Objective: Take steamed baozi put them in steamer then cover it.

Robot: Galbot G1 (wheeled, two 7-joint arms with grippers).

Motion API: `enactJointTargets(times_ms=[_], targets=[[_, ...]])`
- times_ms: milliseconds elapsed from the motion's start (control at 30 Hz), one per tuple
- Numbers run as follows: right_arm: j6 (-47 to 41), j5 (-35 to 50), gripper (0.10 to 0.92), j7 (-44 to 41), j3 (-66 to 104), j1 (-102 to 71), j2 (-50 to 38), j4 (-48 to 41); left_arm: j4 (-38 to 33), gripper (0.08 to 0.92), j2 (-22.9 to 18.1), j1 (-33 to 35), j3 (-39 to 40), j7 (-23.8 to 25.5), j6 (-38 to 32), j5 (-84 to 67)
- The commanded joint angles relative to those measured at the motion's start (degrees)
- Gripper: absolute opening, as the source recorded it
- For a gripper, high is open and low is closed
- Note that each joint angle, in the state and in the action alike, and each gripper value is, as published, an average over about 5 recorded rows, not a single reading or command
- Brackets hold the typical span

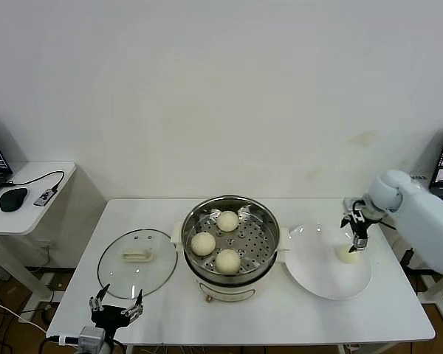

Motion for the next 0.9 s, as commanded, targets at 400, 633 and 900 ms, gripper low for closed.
enactJointTargets(times_ms=[400, 633, 900], targets=[[7.0, -7.8, 0.823, 2.1, 3.0, -4.3, 3.8, -8.1, 1.0, 0.823, 0.0, 0.1, 0.0, 0.0, -0.1, 0.7], [7.0, -8.3, 0.823, 4.0, 3.5, -4.8, 4.5, -9.2, 1.5, 0.823, -0.1, -0.1, 0.2, 0.0, -0.1, 0.9], [6.5, -8.1, 0.823, 5.0, 3.9, -5.0, 4.9, -10.0, 1.7, 0.823, -0.1, -0.2, 0.1, 0.0, -0.2, 0.9]])
